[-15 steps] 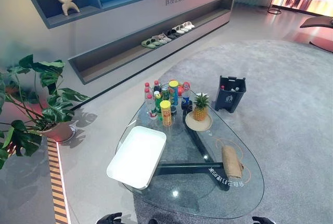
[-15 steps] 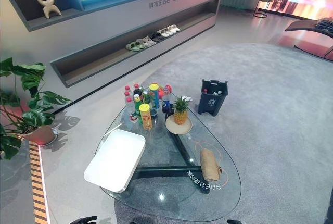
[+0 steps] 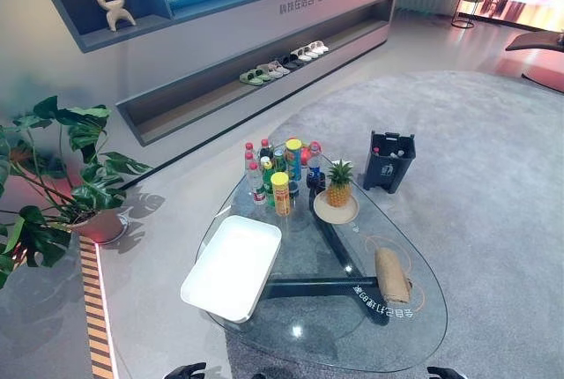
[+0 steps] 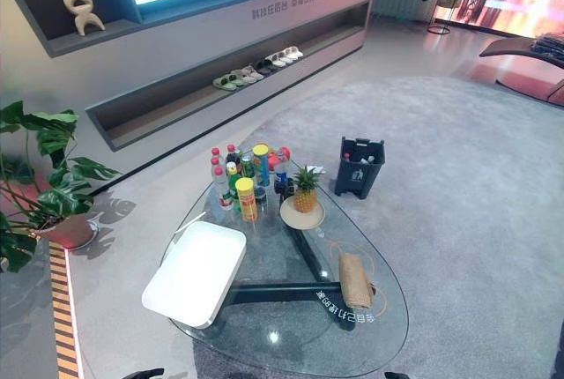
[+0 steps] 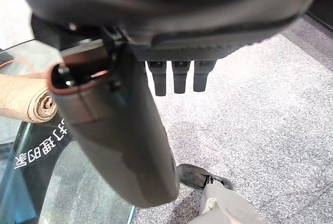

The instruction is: Wipe the table with a cloth and put it in the basket.

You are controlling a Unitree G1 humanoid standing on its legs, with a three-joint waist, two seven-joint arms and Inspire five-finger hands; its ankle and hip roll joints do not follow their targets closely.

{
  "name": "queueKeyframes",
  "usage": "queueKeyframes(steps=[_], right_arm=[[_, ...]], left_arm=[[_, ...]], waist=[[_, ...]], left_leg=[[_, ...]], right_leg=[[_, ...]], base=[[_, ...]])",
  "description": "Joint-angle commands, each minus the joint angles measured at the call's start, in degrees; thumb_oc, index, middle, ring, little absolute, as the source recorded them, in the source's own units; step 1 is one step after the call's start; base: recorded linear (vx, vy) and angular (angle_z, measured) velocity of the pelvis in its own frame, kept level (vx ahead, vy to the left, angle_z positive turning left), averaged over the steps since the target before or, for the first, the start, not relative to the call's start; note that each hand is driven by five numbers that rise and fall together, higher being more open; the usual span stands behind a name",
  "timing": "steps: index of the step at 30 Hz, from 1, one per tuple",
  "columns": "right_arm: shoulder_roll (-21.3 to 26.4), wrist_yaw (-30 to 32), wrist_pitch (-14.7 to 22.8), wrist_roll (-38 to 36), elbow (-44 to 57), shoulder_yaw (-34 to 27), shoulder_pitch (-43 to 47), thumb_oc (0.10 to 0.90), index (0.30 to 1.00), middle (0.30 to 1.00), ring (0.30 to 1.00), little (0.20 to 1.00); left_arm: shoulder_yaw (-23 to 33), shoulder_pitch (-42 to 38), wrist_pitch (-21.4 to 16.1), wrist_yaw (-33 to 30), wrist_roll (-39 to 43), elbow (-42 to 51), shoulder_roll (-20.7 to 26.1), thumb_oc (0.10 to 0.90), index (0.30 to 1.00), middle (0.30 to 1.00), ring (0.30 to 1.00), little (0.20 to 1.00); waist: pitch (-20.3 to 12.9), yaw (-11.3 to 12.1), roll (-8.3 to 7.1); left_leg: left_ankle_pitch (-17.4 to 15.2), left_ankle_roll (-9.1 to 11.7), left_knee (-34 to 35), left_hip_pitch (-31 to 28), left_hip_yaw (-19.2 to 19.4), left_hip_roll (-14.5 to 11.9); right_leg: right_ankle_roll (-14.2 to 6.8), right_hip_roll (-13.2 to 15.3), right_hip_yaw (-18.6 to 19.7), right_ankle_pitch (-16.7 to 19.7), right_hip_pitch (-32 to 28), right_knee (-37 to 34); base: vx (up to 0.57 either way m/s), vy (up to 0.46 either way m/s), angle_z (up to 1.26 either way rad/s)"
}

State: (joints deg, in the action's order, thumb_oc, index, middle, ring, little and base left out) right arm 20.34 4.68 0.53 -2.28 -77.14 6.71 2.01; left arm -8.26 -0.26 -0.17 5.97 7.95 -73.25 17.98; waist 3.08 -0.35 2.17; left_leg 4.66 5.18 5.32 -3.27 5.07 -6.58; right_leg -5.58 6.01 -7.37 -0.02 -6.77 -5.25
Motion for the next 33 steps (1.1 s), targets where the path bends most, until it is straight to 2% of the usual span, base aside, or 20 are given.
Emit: queueKeyframes(steps=[1, 19, 26, 29, 33], right_arm=[[0.48, 0.74, 0.78, -0.32, -1.63, 0.31, 3.96, 0.800, 0.900, 0.900, 0.900, 0.900], [1.16, 0.85, 0.53, 1.67, -1.70, 0.16, 3.39, 0.800, 0.900, 0.900, 0.900, 0.900], [2.34, 2.23, -1.35, 3.05, -1.02, 1.80, 4.52, 0.800, 0.900, 0.900, 0.900, 0.900], [3.72, 2.91, -1.63, 2.91, -0.79, 3.00, 7.43, 0.800, 0.900, 0.900, 0.900, 0.900], [4.34, 3.40, -1.84, 3.68, -0.25, 3.04, 8.07, 0.800, 0.900, 0.900, 0.900, 0.900]], left_arm=[[0.79, -4.82, -0.96, 0.25, 0.15, -2.95, 2.03, 0.800, 0.900, 0.900, 0.900, 0.900], [1.22, -3.98, -0.82, -0.18, 0.83, -2.54, 2.45, 0.800, 0.900, 0.900, 0.900, 0.900], [0.56, -4.87, -0.72, -1.15, 3.42, -1.79, 2.84, 0.800, 0.900, 0.900, 0.900, 0.900], [0.05, -7.49, -1.65, -2.65, 8.25, -0.20, 3.55, 0.800, 0.900, 0.900, 0.900, 0.900], [1.03, -8.16, -1.73, -2.96, 10.30, 0.06, 4.49, 0.800, 0.900, 0.900, 0.900, 0.900]], waist=[[1.39, 0.20, -1.74], [2.31, 0.44, -1.97], [6.43, 1.25, -2.27], [12.31, 0.86, -1.81], [15.25, 0.98, -1.37]], left_leg=[[-5.77, 1.02, -0.32, -3.11, 0.34, -1.68], [-5.62, 0.96, -0.32, -2.65, -0.17, -1.63], [-3.95, 0.91, -0.32, 1.24, -0.73, -1.63], [-2.34, 0.61, -0.32, 5.49, -1.65, -1.38], [-1.73, 0.30, -0.32, 7.88, -2.99, -0.69]], right_leg=[[-3.67, 4.61, -0.24, 0.83, 0.72, 0.25], [-3.56, 4.21, 0.11, 0.94, 1.24, 0.25], [-3.43, 3.96, 0.12, 2.63, 5.24, 0.25], [-2.54, 3.05, 1.83, 4.26, 10.03, 0.25], [-2.18, 2.91, 1.91, 4.85, 12.22, 0.25]], base=[[0.00, 0.000, 0.00], [0.01, 0.000, 0.00], [-0.04, -0.009, -0.01], [-0.26, 0.007, -0.01], [-0.11, 0.002, 0.06]])
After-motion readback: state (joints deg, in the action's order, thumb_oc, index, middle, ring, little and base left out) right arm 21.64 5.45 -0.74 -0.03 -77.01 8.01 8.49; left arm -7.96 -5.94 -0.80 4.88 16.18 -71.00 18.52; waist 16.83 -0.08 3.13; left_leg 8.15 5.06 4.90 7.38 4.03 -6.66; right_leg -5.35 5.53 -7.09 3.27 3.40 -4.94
